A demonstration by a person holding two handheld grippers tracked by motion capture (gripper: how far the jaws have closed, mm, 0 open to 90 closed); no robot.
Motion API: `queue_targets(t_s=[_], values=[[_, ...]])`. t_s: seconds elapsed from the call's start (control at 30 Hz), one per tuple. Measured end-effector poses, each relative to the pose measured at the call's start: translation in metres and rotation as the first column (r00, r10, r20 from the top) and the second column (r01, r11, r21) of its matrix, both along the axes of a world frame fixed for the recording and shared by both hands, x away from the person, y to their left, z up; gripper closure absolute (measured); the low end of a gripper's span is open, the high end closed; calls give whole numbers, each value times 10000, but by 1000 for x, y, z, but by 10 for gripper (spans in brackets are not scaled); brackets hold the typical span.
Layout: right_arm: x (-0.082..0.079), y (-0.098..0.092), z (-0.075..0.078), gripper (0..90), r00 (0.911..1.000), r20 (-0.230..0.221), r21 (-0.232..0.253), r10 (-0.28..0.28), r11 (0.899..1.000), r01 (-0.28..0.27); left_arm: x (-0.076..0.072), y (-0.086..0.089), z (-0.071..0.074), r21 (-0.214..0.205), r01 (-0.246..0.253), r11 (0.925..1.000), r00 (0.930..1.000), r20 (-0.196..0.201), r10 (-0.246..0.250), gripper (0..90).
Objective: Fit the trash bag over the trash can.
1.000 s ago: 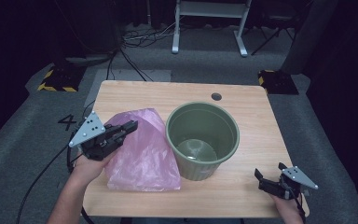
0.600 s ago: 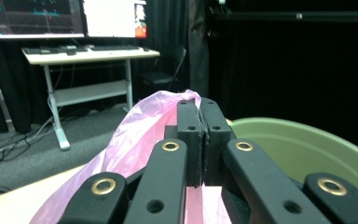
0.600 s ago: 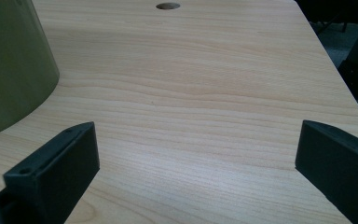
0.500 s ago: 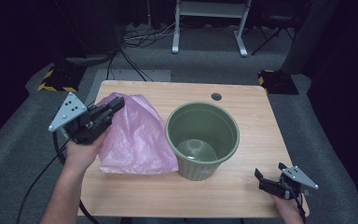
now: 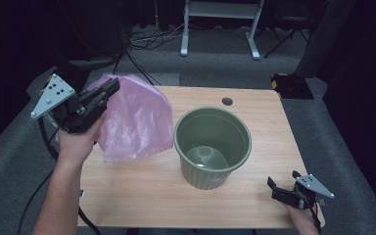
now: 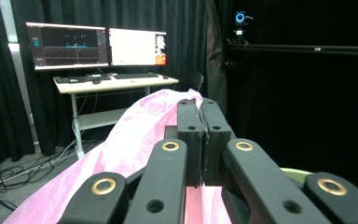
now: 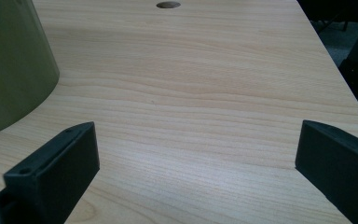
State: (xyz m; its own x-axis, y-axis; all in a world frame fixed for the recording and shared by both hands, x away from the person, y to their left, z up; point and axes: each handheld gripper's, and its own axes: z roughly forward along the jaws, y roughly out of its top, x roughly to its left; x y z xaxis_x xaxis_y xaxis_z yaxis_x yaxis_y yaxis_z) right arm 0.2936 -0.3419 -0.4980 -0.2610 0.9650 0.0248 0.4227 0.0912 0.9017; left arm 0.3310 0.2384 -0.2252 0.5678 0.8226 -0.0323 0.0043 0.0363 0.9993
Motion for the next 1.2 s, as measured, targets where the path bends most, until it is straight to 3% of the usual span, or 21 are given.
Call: queue_targets(t_s=[0.23,0.47,0.77,1.0,1.2], values=[[0,-1,0,0,10000,3,30,13,10000,-13,5,0,19,76,-263,9996,9994,205,261,886],[0,0,0,0,10000,-25,-10,0,10000,0,8,-17,24,82,130,9999,9993,346,-133,885],[-1,-2,0,0,10000,-25,17,12,10000,-12,26,-64,23,552,682,9961,9974,190,-693,885],[-3,-1,0,0,10000,5,-2,84,10000,-84,44,-109,9,891,1100,9899,9939,-29,-1101,882],[-4,-4,0,0,9999,34,58,105,9999,-105,56,-146,-9,1053,1631,9810,9865,-334,-1604,879]])
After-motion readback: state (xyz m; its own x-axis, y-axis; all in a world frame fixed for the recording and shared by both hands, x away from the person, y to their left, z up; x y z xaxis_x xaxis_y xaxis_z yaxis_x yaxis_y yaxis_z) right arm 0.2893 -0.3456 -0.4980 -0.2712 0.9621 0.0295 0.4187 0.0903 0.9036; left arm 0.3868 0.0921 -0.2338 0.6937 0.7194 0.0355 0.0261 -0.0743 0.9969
